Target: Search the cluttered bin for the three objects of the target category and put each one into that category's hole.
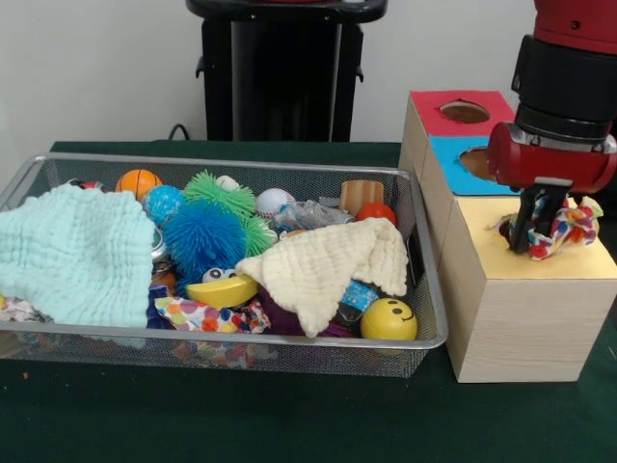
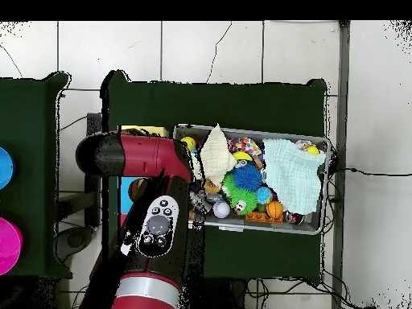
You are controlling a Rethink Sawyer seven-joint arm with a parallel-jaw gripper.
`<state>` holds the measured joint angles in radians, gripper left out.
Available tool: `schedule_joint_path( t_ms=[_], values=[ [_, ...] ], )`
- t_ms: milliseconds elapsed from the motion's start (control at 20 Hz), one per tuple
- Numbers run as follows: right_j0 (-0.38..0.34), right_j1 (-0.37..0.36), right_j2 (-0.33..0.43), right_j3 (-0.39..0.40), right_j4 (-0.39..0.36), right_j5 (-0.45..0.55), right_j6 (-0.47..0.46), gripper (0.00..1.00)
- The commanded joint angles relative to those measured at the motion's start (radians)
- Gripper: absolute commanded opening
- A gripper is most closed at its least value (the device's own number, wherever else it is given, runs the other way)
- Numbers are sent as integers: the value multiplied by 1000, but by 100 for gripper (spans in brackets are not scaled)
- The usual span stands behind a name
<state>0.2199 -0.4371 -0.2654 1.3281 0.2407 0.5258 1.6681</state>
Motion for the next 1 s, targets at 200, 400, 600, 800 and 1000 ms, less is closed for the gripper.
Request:
schedule_joint_path(
  t_ms=[200, 400, 600, 800, 1000],
  values=[
    [-1, 84, 66, 186, 62, 158, 281, 0],
    [-6, 98, 74, 184, 82, 223, 282, 0],
    [-2, 118, 82, 192, 96, 224, 281, 0],
    [2, 155, 87, 194, 100, 139, 270, 0],
    [-14, 184, 117, 213, 111, 30, 235, 0]
  ],
)
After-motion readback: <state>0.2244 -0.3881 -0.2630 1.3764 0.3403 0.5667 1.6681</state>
